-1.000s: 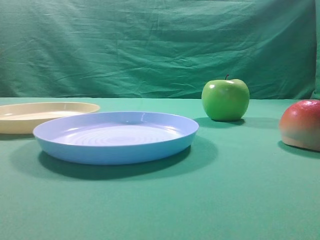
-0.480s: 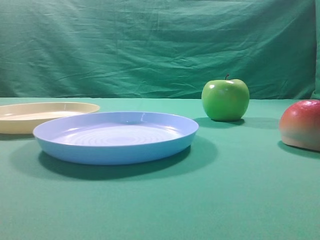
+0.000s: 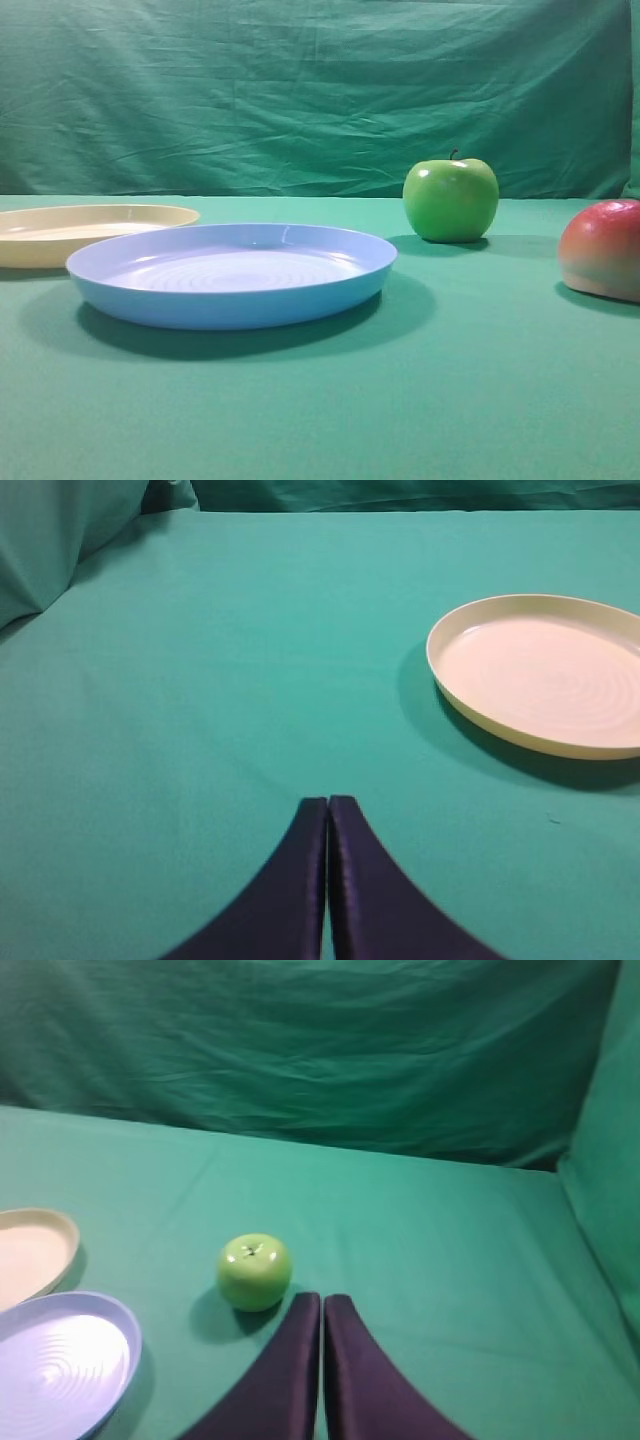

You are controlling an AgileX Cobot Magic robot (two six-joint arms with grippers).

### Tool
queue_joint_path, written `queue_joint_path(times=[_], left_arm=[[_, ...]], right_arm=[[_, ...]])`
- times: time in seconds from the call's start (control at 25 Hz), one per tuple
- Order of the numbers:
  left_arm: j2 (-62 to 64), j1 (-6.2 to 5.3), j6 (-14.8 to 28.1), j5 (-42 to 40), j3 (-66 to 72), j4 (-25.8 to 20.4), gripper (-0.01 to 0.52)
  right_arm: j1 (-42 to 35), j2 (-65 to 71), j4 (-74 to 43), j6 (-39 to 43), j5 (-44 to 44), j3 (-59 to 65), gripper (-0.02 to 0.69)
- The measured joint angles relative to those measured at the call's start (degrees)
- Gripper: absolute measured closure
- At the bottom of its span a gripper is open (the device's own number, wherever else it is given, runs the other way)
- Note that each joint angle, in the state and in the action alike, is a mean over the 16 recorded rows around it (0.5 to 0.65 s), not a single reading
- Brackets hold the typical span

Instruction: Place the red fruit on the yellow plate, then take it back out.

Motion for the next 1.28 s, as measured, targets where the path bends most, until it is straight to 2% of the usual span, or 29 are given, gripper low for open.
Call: queue_joint_path(times=[0.36, 0.6, 1.28], left_arm=[[0.0, 0.00, 0.0, 0.0, 0.0, 0.0, 0.514], [0.0, 0.00, 0.0, 0.0, 0.0, 0.0, 0.514], [0.0, 0.00, 0.0, 0.0, 0.0, 0.0, 0.514]], right_arm=[[-1.6, -7.2, 0.0, 0.1, -9.7, 16.9, 0.665], [-1.7, -9.3, 0.0, 1.0, -13.1, 23.8, 0.665], [-2.5, -9.6, 0.0, 2.2, -13.4, 26.7, 0.665]])
